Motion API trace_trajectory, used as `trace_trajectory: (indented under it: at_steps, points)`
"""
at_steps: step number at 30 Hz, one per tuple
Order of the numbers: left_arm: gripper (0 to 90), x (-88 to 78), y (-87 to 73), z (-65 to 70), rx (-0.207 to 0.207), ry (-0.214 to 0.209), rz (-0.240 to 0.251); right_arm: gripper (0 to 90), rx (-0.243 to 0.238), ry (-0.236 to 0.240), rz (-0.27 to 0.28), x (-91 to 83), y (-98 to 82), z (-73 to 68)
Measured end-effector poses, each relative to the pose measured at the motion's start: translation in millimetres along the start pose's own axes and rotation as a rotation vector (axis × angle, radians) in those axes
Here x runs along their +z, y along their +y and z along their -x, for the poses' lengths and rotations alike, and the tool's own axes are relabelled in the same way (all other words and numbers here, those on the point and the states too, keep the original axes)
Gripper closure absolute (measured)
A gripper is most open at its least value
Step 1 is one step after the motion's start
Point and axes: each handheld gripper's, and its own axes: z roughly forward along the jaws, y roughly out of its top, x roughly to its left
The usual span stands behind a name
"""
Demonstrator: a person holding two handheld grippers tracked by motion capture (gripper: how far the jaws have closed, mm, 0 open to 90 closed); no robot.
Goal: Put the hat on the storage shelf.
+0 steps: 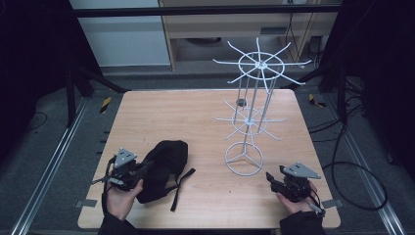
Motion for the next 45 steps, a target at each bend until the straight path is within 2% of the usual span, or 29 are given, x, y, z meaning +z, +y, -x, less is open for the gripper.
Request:
trace_trajectory:
  at_steps: [4,9,16,19,23,26,36,41,45]
  points:
    - [84.6,-16.2,6.4,2.9,0.016,-0.021,0.111,42.0,-0.006,-0.009,0.013,-0.6,0.2,1.1]
    - [84.6,-35.9,16.8,4.5,0.013,-0.063,0.238,42.2,0.001,-0.033,0.048,-3.7,0.5,3.7]
    - [84.6,-60.7,38.0,7.6,0.004,-0.124,0.391,41.1,-0.009,-0.051,0.052,-2.9,-0.7,5.1]
    - [84.6,-67.5,46.6,10.0,0.004,-0.142,0.442,40.7,-0.005,-0.052,0.055,-3.4,-0.9,5.5]
    - [84.6,-73.4,57.8,13.9,-0.001,-0.164,0.503,40.0,-0.009,-0.06,0.056,-3.1,-1.5,6.5]
    - [84.6,-77.3,65.0,16.5,-0.02,-0.188,0.553,39.1,-0.015,-0.061,0.058,-2.7,-1.6,6.3]
    - [84.6,-88.8,92.1,30.8,-0.035,-0.248,0.681,37.1,-0.018,-0.061,0.056,-1.7,-1.7,5.5]
    - [84.6,-93.7,104.7,41.0,-0.036,-0.283,0.726,36.6,-0.018,-0.061,0.054,-1.5,-1.7,5.7]
    - [84.5,-97.5,112.2,51.6,-0.019,-0.302,0.753,36.4,-0.023,-0.064,0.054,-1.3,-1.7,5.9]
